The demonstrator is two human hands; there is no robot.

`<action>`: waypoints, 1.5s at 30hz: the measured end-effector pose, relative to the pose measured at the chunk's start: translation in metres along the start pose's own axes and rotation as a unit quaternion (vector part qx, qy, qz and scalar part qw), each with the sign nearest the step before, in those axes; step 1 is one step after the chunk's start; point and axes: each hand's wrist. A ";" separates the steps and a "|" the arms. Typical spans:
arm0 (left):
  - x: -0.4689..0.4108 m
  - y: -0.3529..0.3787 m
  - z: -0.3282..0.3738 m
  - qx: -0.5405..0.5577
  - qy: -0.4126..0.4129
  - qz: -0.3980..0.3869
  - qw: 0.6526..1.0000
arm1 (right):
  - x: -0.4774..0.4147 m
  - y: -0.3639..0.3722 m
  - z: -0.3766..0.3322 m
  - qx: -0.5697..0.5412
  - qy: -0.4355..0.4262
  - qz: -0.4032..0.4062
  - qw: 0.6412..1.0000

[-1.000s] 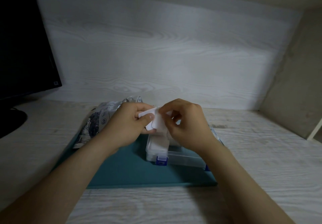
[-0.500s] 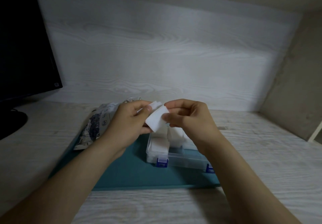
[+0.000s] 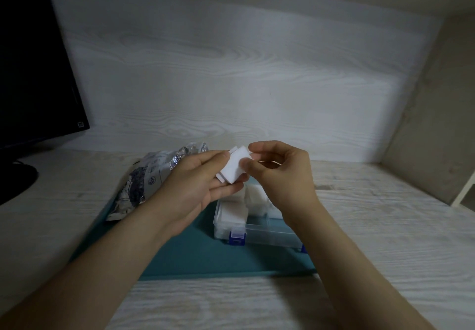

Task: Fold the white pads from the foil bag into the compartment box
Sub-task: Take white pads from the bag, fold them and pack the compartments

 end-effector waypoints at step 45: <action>0.004 -0.002 0.008 -0.030 -0.076 -0.104 0.991 | 0.007 0.010 0.007 0.317 -0.220 -0.146 0.911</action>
Point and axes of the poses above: each hand's wrist, its own x-axis away from the middle knuckle, its own y-axis out of the palm, z = x × y, and after that the axes turned 15 degrees about -z, right-handed
